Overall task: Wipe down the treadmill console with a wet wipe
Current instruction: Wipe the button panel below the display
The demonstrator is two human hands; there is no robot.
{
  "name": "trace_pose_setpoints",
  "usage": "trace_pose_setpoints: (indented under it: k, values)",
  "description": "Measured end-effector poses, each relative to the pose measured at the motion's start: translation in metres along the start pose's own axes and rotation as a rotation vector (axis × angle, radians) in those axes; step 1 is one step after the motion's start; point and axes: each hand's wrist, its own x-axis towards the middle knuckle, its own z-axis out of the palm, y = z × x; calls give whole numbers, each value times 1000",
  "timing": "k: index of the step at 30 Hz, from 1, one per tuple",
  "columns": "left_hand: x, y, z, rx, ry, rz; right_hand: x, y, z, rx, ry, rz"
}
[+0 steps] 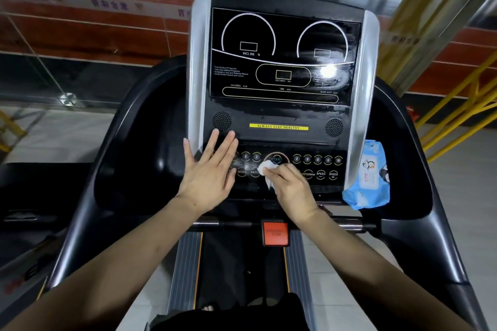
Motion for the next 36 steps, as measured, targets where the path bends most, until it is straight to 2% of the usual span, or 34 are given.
trace_pose_setpoints:
  k: [3, 6, 8, 13, 15, 19, 20, 23, 26, 28, 31, 33, 36]
  values:
    - [0, -3, -1, -53, -14, 4, 10, 8, -11, -51, -43, -44]
    - [-1, -6, 0, -69, -7, 3, 27, 18, -15, -72, 38, 152]
    - [-3, -7, 0, -80, -3, 4, 25, 8, -8, -66, 83, 198]
    - [-5, -12, -2, -86, 6, 16, 3, -12, 1, -45, -88, -62]
    - [-7, -16, -1, -101, 11, 22, 13, -3, -7, -99, -101, -116]
    - [-9, -25, -1, -143, 14, 23, 39, 5, -7, -77, 48, 190]
    - [-10, -27, -1, -150, 18, 27, 38, -1, -2, -66, 62, 196]
    - [-12, -34, -3, -162, 38, 31, 20, -23, 10, -14, -35, 22]
    - [-16, -39, -2, -169, 51, 0, 23, -16, 4, -32, -127, -93]
    - [-18, -41, -1, -146, 56, -14, 37, -7, -2, -63, -127, -44]
    - [-21, -43, 2, -125, 82, -28, 51, -14, 0, -35, -21, 135]
    - [-23, -43, 2, -118, 83, -22, 42, -27, 10, -4, -26, 70]
    - [-28, -46, 4, -100, 83, -19, 27, -34, 13, 16, -121, -117]
